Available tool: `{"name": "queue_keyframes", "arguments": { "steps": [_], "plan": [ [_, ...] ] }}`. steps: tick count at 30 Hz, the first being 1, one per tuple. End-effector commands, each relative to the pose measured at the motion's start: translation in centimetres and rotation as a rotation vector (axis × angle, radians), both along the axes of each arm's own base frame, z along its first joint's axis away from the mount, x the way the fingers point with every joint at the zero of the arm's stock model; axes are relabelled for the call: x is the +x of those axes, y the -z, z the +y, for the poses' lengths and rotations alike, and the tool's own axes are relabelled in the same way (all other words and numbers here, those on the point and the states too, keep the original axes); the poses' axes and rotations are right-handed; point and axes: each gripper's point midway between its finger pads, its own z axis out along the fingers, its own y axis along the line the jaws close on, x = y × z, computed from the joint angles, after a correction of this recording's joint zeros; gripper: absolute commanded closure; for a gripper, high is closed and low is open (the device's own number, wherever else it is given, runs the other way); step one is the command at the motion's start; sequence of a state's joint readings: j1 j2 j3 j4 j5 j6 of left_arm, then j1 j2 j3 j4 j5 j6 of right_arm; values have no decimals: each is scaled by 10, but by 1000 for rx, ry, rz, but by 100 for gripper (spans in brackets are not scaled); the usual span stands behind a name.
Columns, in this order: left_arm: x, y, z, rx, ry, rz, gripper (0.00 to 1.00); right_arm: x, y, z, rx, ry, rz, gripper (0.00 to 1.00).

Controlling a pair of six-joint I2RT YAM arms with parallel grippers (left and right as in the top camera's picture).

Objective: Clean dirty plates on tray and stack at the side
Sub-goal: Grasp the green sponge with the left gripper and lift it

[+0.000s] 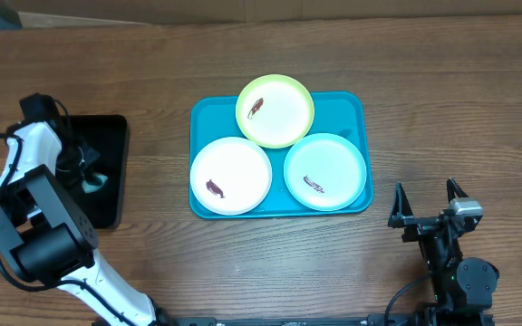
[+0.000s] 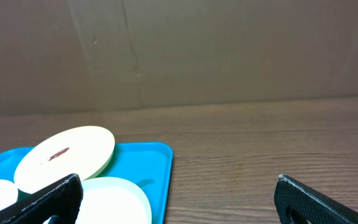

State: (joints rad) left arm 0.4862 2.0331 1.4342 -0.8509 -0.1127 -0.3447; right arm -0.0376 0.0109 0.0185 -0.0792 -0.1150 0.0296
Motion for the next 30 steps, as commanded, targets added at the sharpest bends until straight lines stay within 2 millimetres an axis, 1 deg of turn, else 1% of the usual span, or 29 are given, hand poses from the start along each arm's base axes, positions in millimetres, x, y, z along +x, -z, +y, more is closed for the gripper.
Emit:
{"name": "queue_keyframes", "arguments": {
  "steps": [1, 6, 9, 11, 14, 17, 20, 22, 24, 26, 28, 30],
  "plan": [
    [26, -32, 10, 1, 1, -67, 96, 0, 2, -1, -1, 5, -2, 0],
    [45, -88, 13, -7, 9, -125, 96, 0, 2, -1, -1, 5, -2, 0],
    [50, -105, 15, 5, 10, -148, 96, 0, 2, -1, -1, 5, -2, 0],
    [51, -106, 13, -8, 13, -156, 96, 0, 2, -1, -1, 5, -2, 0],
    [48, -93, 7, -43, 23, -138, 96, 0, 2, -1, -1, 5, -2, 0],
    [41, -67, -1, -83, 23, -106, 96, 0, 2, -1, -1, 5, -2, 0],
    [33, -35, -16, -155, 27, -88, 96, 0, 2, -1, -1, 5, -2, 0],
    [31, -24, -26, -207, 35, -96, 96, 0, 2, -1, -1, 5, -2, 0],
    [32, -25, -30, -223, 68, -102, 96, 0, 2, -1, -1, 5, -2, 0],
    [34, -33, -29, -216, 86, -110, 96, 0, 2, -1, -1, 5, -2, 0],
    [39, -52, -26, -205, 88, -128, 96, 0, 2, -1, -1, 5, -2, 0],
    [44, -77, -20, -182, 88, -149, 96, 0, 2, -1, -1, 5, -2, 0]
  ]
}}
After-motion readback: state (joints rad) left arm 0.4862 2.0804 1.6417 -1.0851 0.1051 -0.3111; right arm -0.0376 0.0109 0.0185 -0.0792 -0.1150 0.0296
